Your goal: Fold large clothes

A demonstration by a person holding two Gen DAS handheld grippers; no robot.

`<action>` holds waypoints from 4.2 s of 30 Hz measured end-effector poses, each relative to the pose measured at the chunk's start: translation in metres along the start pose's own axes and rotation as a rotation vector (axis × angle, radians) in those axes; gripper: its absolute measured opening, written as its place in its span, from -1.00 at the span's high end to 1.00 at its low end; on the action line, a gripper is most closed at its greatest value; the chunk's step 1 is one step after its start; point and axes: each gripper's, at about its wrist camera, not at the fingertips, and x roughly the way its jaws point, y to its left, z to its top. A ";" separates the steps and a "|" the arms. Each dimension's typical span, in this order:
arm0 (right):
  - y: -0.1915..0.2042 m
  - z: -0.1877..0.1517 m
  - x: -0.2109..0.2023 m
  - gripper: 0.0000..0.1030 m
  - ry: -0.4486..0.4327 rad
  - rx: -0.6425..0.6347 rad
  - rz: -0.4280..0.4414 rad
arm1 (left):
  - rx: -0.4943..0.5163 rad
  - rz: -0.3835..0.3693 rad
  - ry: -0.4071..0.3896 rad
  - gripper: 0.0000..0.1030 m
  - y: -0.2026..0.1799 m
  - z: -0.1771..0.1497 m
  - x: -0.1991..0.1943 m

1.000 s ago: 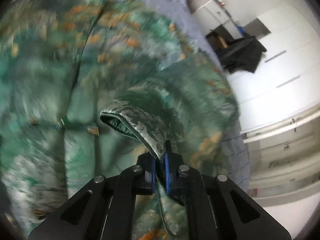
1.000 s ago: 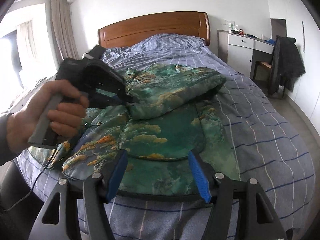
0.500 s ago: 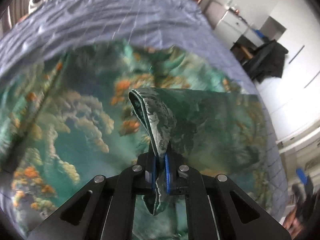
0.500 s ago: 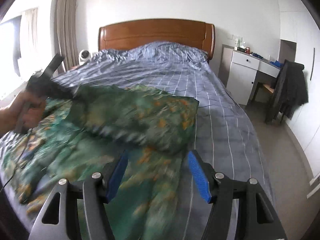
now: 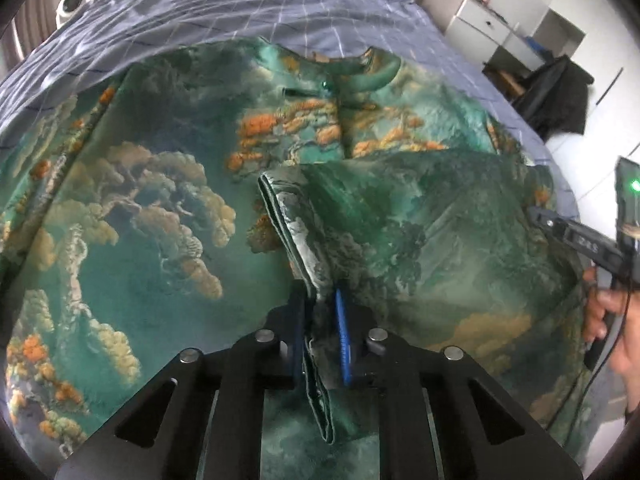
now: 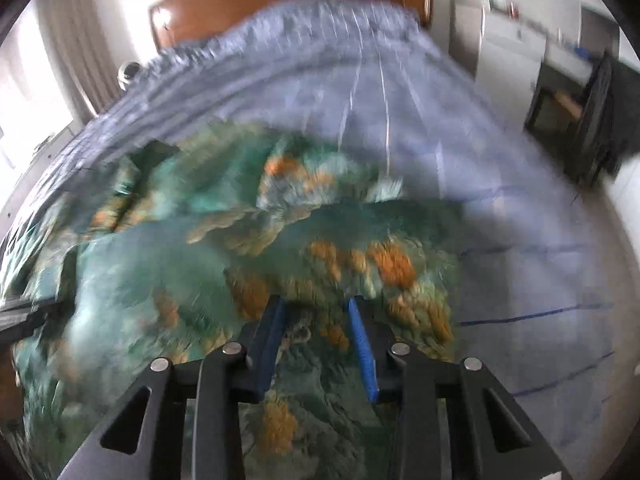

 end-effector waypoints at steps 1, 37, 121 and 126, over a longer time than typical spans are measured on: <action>-0.002 0.000 0.010 0.34 0.018 0.022 0.005 | 0.011 0.009 -0.006 0.76 -0.002 -0.001 0.001; 0.066 -0.137 -0.147 -0.62 -0.174 -0.117 -0.103 | 0.084 0.111 -0.159 -0.63 0.004 -0.116 -0.114; 0.187 -0.218 -0.211 -0.62 -0.164 -0.078 0.200 | 0.040 0.185 -0.245 -0.57 0.084 -0.183 -0.117; 0.197 -0.151 -0.132 -0.62 0.014 0.152 0.476 | 0.046 0.204 -0.267 -0.57 0.079 -0.187 -0.115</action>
